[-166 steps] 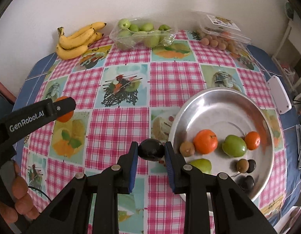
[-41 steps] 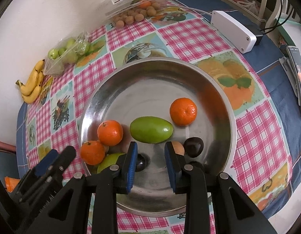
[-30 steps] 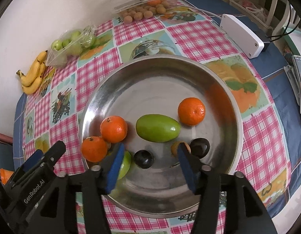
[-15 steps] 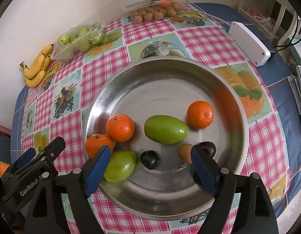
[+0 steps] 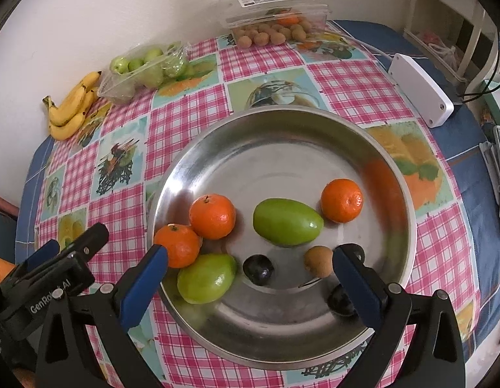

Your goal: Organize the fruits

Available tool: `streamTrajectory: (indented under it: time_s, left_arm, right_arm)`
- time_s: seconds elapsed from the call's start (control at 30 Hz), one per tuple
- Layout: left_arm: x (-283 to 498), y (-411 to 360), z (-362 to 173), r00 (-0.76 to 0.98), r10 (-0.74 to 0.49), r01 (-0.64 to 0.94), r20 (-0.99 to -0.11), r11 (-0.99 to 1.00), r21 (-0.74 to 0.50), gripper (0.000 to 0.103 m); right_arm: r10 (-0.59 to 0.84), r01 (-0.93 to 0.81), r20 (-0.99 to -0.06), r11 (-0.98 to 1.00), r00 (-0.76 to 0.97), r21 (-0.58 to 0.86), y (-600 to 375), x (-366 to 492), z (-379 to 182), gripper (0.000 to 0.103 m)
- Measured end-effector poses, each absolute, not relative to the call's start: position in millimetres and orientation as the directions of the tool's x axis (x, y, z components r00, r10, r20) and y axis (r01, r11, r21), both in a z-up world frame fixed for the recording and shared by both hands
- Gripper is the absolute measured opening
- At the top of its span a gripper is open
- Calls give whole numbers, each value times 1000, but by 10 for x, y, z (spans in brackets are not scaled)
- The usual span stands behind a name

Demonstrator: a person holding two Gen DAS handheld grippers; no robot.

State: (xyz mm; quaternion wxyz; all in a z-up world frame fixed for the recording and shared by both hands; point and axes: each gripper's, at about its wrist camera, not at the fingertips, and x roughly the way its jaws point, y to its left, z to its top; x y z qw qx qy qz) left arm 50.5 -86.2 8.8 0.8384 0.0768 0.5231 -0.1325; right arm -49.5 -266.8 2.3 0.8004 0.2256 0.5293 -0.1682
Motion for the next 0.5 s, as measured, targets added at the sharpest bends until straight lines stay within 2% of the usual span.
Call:
streamTrajectory:
  time_s: [0.27, 0.5]
  left_arm:
    - [507, -737, 120, 506, -76, 276, -859, 958, 77, 103]
    - [429, -628, 122, 513, -56, 247, -856, 965, 85, 103]
  right_arm:
    - [-39, 494, -927, 854, 373, 162, -2609, -492, 20, 101]
    - [-47, 493, -929, 857, 367, 151, -2551, -522, 26, 101]
